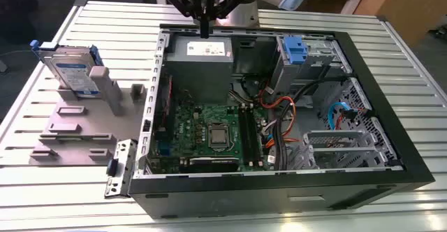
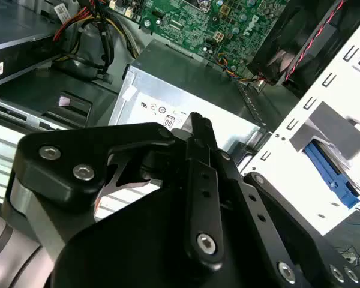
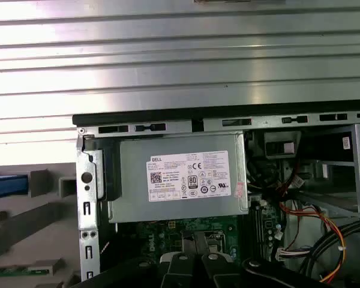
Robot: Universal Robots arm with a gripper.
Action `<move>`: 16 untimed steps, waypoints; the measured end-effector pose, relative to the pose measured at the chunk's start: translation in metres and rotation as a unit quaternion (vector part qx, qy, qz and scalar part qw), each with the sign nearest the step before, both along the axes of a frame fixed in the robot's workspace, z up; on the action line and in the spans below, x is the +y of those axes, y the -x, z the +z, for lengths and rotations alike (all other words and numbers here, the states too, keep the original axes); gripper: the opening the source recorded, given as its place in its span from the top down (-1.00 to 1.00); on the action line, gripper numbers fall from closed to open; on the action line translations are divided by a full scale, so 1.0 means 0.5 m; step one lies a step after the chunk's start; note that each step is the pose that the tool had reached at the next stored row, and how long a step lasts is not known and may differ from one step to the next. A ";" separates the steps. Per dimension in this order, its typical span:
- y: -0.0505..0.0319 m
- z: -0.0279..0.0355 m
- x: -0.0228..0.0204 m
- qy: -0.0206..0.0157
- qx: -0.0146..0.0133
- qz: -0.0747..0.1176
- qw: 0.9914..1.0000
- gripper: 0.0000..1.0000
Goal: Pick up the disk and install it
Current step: 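Reach for the disk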
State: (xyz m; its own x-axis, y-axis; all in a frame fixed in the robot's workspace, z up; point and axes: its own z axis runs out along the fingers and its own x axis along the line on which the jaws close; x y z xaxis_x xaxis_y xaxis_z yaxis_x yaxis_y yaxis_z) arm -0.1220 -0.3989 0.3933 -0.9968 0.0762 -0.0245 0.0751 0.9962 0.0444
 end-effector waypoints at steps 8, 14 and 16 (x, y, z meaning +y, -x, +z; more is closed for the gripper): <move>0.000 0.000 0.0000 0.000 0.000 0.000 1.000 0.79; 0.002 0.000 0.0000 0.000 0.000 0.000 1.000 0.79; 0.005 0.000 0.0000 0.000 0.000 0.000 1.000 0.79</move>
State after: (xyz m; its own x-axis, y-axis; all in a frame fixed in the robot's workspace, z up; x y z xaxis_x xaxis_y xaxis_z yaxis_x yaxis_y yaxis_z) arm -0.1244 -0.3989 0.3933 -0.9968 0.0763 -0.0241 0.0752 0.9962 0.0443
